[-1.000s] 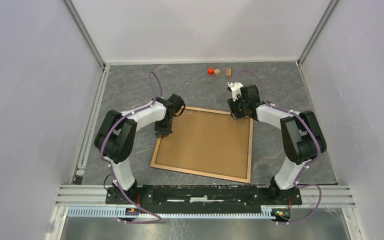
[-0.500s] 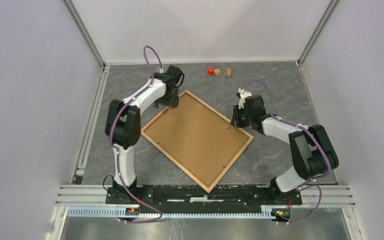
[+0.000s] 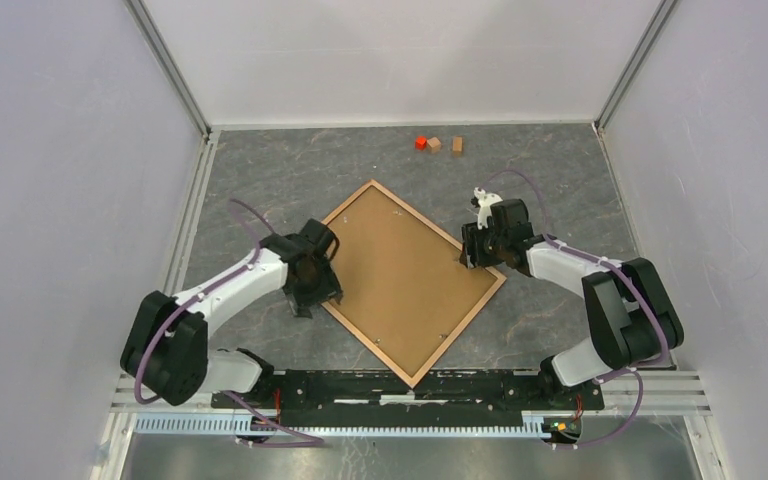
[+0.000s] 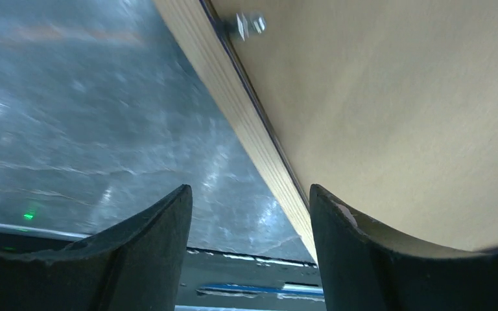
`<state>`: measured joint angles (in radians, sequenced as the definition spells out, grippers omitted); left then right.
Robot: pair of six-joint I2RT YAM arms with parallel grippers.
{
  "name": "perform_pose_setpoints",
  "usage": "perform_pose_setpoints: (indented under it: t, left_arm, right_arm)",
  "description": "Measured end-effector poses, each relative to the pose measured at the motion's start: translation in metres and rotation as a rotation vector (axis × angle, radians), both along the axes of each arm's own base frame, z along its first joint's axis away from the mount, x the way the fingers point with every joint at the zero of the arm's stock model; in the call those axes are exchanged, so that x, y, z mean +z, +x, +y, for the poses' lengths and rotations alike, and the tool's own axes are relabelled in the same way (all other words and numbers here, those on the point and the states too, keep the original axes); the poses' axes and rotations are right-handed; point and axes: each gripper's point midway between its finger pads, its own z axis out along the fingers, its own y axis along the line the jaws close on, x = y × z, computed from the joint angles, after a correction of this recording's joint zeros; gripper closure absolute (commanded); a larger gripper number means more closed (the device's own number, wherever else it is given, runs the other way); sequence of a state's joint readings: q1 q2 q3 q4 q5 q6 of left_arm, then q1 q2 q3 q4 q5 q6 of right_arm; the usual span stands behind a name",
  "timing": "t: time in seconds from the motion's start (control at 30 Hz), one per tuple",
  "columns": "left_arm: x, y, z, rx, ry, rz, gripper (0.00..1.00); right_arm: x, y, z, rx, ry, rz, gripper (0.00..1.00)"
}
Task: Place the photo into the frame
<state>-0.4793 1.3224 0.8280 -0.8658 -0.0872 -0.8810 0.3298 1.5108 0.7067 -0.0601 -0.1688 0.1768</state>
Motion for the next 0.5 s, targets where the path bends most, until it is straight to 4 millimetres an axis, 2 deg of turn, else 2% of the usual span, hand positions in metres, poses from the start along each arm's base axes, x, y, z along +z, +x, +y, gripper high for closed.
perform_pose_setpoints:
  t: [0.1,0.17,0.27,0.37,0.4,0.5]
  left_arm:
    - [-0.014,-0.022,-0.025,0.034,-0.041,0.064,0.31]
    - [-0.021,-0.024,-0.038,0.063,-0.063,0.080,0.36]
    - [-0.038,-0.022,-0.048,0.121,-0.071,0.119,0.49]
    - [-0.038,-0.018,-0.052,0.135,-0.062,0.147,0.67]
    - [-0.037,-0.017,-0.051,0.136,-0.048,0.157,0.77]
    - [-0.036,-0.010,-0.047,0.113,0.017,0.181,0.92]
  right_arm:
    - [-0.005,-0.005,-0.001,0.002,-0.003,0.016,0.41]
    - [-0.007,-0.008,-0.001,0.004,-0.001,0.026,0.41]
    - [-0.007,-0.009,-0.001,0.005,0.003,0.021,0.42]
    - [-0.007,-0.012,-0.004,-0.002,0.001,0.007,0.43]
    - [-0.007,-0.015,-0.008,-0.010,-0.002,0.003,0.43]
    - [-0.007,-0.025,-0.016,-0.033,-0.001,-0.010,0.44]
